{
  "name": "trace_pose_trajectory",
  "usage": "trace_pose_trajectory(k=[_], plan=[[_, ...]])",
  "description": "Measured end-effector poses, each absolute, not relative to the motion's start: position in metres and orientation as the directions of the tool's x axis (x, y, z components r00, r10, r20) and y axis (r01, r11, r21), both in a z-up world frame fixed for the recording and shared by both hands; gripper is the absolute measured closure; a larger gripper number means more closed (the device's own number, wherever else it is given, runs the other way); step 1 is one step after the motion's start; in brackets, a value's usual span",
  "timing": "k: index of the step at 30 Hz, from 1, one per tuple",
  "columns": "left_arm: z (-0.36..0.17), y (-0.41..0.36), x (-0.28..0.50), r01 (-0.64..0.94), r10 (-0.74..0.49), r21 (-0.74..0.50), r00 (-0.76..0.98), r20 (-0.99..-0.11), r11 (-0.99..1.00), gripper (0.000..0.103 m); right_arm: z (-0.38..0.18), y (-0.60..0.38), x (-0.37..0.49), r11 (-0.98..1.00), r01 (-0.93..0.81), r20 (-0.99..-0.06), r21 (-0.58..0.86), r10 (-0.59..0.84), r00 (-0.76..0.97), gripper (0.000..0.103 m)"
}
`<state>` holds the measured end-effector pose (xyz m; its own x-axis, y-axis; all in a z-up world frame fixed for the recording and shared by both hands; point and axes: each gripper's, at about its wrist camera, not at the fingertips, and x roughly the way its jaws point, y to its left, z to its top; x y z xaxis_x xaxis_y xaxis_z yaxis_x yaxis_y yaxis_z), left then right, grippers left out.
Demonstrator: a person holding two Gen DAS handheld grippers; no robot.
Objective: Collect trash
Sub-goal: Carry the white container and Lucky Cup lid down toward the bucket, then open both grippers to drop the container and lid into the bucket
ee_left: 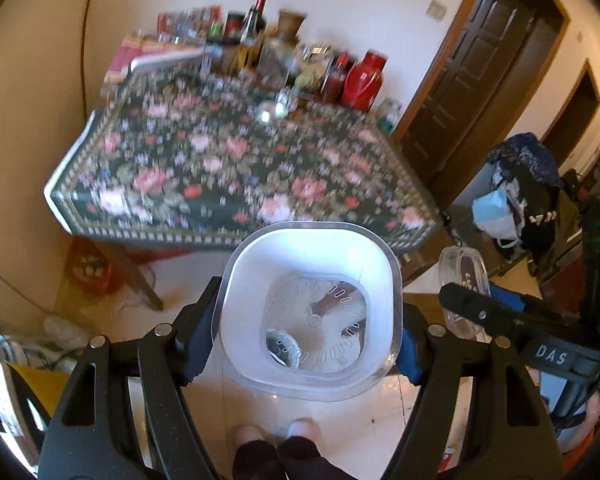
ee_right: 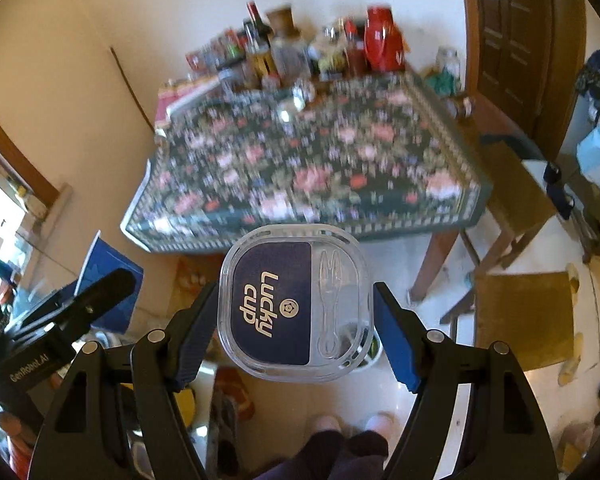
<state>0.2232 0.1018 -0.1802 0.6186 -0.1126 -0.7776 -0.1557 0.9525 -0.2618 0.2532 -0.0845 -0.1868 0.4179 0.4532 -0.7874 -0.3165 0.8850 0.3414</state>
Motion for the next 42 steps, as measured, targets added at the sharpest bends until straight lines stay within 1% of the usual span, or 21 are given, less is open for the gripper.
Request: trace_pose_trajectory(k=[4,11,19,23,24,28,31,34,42], plan=[[-0.233,0.099,0.240,-0.194,-0.120,-0.271,0.561,-0.819,0.943,0.030,-0.233,-0.082,0.268,0.889,-0.323,-0.829,0.325,0.432,0.355,0.031],[-0.343,0.095,0.257,-0.282,-0.124,-0.270,0.444,-0.887,0.921,0.030,-0.325,-0.076,0.297,0.899,-0.350,-0.887,0.264,0.369,0.279,0.031],[-0.446,0.103,0.258,-0.350,-0.083,-0.209,0.342,-0.936,0.913,0.030,-0.431,-0.057,0.323,0.896,-0.397,-0.921,0.200,0.310,0.236,0.031],[-0.492,0.107,0.256,-0.377,-0.086,-0.198,0.294,-0.952,0.905,0.030,-0.478,-0.047,0.330,0.886,-0.406,-0.927,0.225,0.323,0.191,0.030],[-0.504,0.108,0.256,-0.383,-0.085,-0.195,0.285,-0.955,0.903,0.030,-0.487,-0.045,0.331,0.881,-0.411,-0.927,0.236,0.330,0.177,0.028],[-0.534,0.110,0.262,-0.394,-0.078,-0.180,0.262,-0.962,0.901,0.030,-0.530,-0.032,0.335,0.846,-0.445,-0.927,0.294,0.365,0.082,0.027],[-0.551,0.110,0.266,-0.407,-0.083,-0.183,0.251,-0.964,0.895,0.030,-0.550,-0.028,0.335,0.825,-0.446,-0.917,0.346,0.399,0.028,0.027],[-0.564,0.109,0.269,-0.413,-0.095,-0.190,0.240,-0.966,0.891,0.030,-0.561,-0.028,0.336,0.811,-0.430,-0.903,0.396,0.429,-0.024,0.027],[-0.586,0.096,0.282,-0.388,-0.107,-0.187,0.218,-0.970,0.903,0.030,-0.579,-0.038,0.339,0.813,-0.417,-0.904,0.406,0.424,-0.054,0.027]])
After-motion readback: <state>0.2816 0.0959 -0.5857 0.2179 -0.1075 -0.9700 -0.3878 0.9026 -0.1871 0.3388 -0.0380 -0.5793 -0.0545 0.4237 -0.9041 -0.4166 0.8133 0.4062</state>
